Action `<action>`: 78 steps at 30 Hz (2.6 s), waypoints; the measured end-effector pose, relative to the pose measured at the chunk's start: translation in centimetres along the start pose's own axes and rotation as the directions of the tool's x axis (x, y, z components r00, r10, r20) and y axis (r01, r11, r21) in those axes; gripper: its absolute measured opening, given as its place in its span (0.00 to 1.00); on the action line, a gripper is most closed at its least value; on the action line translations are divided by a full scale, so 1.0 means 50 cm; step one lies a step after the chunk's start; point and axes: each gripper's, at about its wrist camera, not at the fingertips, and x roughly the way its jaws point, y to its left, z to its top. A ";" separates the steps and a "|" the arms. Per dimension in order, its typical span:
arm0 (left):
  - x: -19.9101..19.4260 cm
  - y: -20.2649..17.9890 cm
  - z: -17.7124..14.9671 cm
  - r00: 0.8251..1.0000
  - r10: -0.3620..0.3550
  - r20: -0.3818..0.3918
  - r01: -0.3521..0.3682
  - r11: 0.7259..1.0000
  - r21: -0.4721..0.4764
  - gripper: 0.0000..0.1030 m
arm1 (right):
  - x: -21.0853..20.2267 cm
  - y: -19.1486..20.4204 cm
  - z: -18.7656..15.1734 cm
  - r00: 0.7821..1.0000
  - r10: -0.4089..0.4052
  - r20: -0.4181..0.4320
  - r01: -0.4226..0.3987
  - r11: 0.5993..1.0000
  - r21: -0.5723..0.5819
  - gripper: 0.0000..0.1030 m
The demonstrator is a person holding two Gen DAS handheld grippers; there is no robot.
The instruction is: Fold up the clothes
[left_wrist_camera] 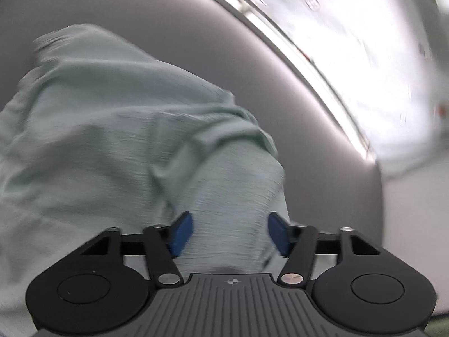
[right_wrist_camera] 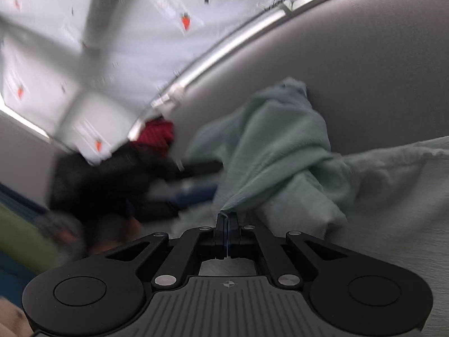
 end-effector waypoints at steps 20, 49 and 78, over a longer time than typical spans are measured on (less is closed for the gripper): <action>-0.003 0.046 -0.062 0.990 0.140 0.014 -0.139 0.988 -0.065 0.24 | -0.100 -0.108 0.024 0.978 -0.022 0.207 -0.040 0.956 0.291 0.35; -0.033 0.148 -0.019 0.774 0.584 0.243 -0.574 0.810 -0.120 0.25 | -0.084 0.036 0.133 0.893 -0.197 0.404 0.113 0.968 0.222 0.04; 0.028 -0.062 -0.015 0.879 0.412 0.240 -0.441 0.894 0.081 0.28 | -0.371 -0.237 0.109 0.587 -0.727 0.356 0.538 0.679 0.499 0.58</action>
